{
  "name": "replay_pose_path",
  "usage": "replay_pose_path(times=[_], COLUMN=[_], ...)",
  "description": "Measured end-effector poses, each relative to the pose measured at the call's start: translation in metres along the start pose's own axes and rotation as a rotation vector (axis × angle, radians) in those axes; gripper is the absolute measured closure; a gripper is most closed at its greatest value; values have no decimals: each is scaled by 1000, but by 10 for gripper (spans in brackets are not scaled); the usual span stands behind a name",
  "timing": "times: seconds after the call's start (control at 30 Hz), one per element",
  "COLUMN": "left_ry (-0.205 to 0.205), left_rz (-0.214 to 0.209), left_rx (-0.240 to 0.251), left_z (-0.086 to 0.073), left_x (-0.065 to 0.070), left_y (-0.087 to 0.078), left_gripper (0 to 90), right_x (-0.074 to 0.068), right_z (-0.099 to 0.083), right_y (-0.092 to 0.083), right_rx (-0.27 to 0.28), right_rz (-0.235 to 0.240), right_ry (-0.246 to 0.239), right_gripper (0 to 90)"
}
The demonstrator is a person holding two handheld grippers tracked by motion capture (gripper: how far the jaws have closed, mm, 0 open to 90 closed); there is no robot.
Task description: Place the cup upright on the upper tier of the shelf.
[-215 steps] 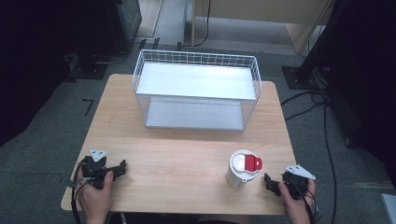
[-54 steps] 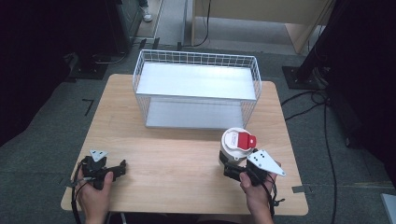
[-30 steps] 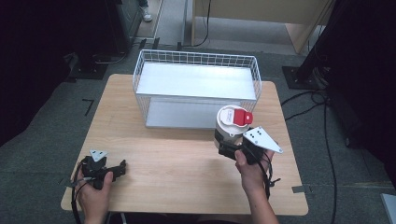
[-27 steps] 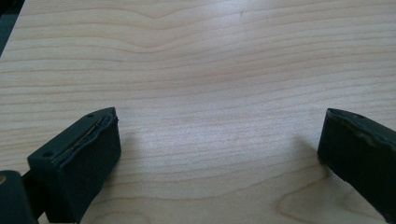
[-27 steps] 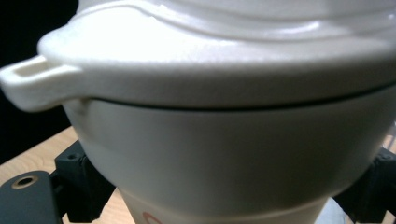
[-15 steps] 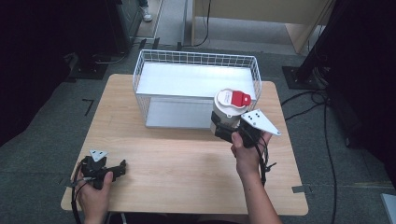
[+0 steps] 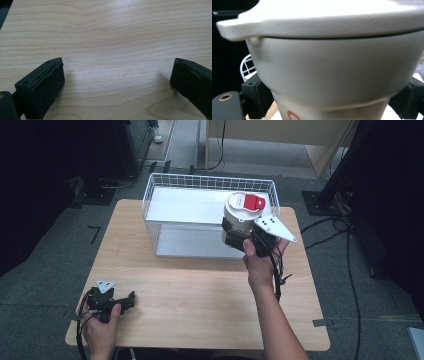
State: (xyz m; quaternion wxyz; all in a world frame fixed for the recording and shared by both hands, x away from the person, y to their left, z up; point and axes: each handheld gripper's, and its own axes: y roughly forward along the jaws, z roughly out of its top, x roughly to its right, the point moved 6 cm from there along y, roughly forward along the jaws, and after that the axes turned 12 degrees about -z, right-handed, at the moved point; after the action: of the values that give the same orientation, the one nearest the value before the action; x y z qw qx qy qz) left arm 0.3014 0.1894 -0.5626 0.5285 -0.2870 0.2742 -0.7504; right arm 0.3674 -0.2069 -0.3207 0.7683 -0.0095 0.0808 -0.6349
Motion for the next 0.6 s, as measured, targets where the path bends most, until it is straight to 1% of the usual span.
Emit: replay_pose_path(times=[0.07, 0.1, 0.13, 0.17, 0.27, 0.3, 0.33, 0.37, 0.43, 0.53, 0.6], left_ry=[0, 0, 0, 0, 0, 0, 0, 0, 0, 0, 0], left_rz=[0, 0, 0, 0, 0, 0, 0, 0, 0, 0, 1], left_rx=[0, 0, 0, 0, 0, 0, 0, 0, 1, 1, 2], left_z=[0, 0, 0, 0, 0, 0, 0, 0, 0, 0, 0], left_x=[0, 0, 0, 0, 0, 0, 0, 0, 0, 0, 0], left_y=[0, 0, 0, 0, 0, 0, 0, 0, 0, 0, 0], left_gripper=[0, 0, 0, 0, 0, 0, 0, 0, 0, 0, 0], right_x=[-2, -2, -4, -4, -8, -10, -10, -10, -11, -11, -10], right_z=[7, 7, 11, 11, 17, 21, 22, 22, 25, 27, 28], right_y=[7, 7, 12, 12, 19, 24, 27, 27, 35, 40, 49], right_rx=[10, 10, 11, 11, 15, 17, 18, 18, 16, 13, 12], right_rz=[3, 3, 5, 5, 7, 9, 7, 7, 5, 0, -9], right_ry=[5, 5, 4, 4, 4, 7, -1, -1, 4, 6, 4], right_gripper=[98, 98, 98, 98, 98, 98, 98, 98, 98, 99, 98])
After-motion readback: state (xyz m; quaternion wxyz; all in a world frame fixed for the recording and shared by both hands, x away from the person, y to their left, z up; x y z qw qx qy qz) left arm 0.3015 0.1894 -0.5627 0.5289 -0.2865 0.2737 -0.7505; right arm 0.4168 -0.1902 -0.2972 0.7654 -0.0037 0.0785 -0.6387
